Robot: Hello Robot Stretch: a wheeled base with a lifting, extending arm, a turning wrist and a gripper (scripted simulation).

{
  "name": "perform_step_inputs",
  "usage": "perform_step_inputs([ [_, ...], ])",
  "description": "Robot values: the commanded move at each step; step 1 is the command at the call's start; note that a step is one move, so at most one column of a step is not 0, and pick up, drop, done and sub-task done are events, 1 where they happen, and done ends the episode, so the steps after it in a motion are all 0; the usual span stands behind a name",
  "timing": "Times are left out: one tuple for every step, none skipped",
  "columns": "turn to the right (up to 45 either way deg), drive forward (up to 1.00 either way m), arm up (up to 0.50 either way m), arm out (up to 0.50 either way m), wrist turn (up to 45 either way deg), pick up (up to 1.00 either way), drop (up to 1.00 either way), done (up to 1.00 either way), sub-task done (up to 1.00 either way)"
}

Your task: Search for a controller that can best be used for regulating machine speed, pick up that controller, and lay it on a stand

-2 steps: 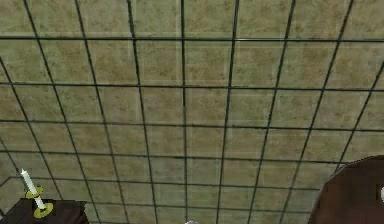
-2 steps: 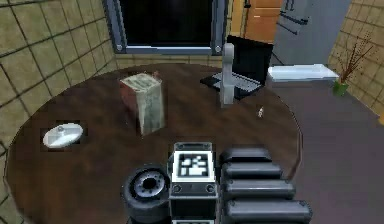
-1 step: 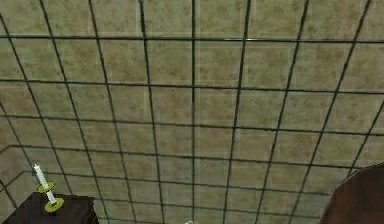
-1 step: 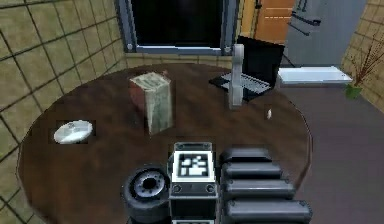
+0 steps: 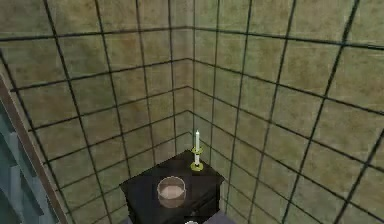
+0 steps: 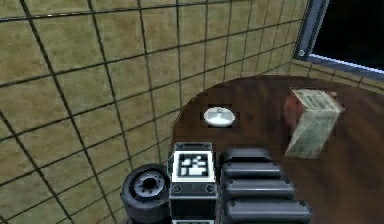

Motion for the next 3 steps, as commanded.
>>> perform_step_inputs([
  [45.0, 0.0, 0.0, 0.0, 0.0, 0.0, 0.0, 0.0, 0.0],
  [3.0, 0.0, 0.0, 0.0, 0.0, 0.0, 0.0, 0.0, 0.0],
  [0.0, 0.15, 0.0, 0.0, 0.0, 0.0, 0.0, 0.0, 0.0],
])
